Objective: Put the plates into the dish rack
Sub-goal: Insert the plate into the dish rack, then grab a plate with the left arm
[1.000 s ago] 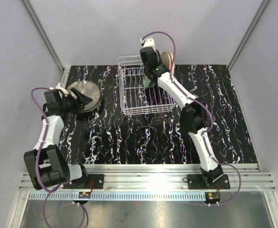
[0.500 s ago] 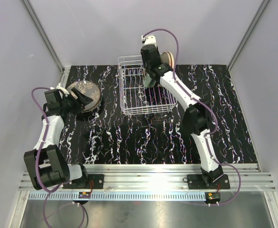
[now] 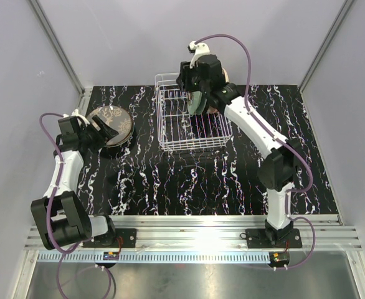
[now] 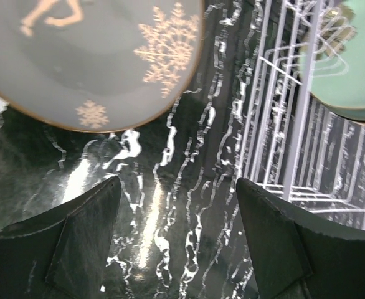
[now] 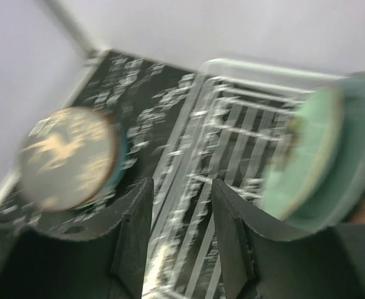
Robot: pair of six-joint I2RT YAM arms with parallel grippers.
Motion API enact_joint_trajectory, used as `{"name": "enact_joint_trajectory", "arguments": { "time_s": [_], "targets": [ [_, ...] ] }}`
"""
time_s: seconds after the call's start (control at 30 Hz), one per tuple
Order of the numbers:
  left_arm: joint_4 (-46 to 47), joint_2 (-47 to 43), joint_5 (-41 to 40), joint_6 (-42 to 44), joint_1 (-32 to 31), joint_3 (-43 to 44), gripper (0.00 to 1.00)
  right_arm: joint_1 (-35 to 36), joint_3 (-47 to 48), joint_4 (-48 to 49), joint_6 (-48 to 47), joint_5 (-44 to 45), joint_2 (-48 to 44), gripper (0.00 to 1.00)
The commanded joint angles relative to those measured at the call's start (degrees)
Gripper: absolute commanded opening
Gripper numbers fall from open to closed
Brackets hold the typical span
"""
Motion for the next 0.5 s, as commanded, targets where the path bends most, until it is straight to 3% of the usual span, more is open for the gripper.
{"name": "enact_joint_trajectory", "arguments": {
  "time_s": [0.0,0.27,0.47],
  "targets": [
    [-0.25,-1.65,-5.42,2.03,0.69,3.00,0.78,1.48,-2.63,3.71,8.11,-18.22,-1.21,0.49],
    [-1.22,-1.65,-11.41,1.16,3.50,2.74,0.78,6.40,3.86,3.71,10.66,-25.09,7.84,0.47],
    [-1.05,0.63,-13.96,0.45,6.05,2.65,0.77,8.51,13.44,2.13,12.68,-25.10,17.42,0.47]
  ]
}}
